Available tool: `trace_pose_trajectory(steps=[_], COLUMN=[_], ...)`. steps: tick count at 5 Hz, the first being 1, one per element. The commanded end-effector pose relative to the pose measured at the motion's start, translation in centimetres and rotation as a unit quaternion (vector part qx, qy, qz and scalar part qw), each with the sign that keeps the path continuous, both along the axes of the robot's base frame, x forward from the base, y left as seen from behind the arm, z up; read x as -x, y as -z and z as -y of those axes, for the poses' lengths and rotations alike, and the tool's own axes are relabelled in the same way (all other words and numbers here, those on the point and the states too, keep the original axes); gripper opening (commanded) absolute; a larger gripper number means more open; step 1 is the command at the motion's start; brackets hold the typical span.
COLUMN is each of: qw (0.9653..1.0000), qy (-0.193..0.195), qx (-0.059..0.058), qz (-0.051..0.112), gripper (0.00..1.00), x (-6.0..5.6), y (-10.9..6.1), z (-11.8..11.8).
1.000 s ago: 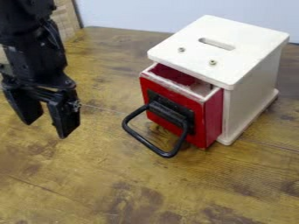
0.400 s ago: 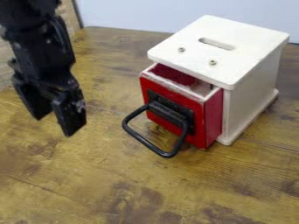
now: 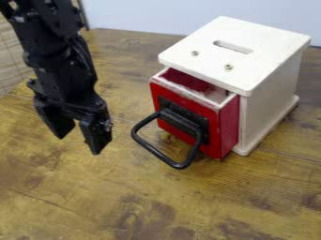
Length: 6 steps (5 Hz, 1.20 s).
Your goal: Close the drawer
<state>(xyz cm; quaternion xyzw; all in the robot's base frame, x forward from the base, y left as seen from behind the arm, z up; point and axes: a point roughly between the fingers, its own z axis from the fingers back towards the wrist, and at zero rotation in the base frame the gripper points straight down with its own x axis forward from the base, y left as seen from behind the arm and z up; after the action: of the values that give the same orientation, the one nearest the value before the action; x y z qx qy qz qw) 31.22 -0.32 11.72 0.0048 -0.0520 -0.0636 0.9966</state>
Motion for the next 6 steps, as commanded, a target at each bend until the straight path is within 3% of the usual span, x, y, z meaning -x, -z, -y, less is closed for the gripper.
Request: trace_pose_trajectory(steps=[1,2,4,6], qw=[0.9998,0.9995,0.9986,0.9991], qy=[0.014,0.007,0.038,-0.018], qx=[0.004,0.005,0.01,0.012], qz=[0.014,0.031,0.035,0.036], gripper=[1.0,1.0,1.0,1.0], x=[1.0,1.0,0.0,-0.2], y=[-0.4,0.8,1.5,2.4], z=[0.2,0.1,-0.1,-0.3])
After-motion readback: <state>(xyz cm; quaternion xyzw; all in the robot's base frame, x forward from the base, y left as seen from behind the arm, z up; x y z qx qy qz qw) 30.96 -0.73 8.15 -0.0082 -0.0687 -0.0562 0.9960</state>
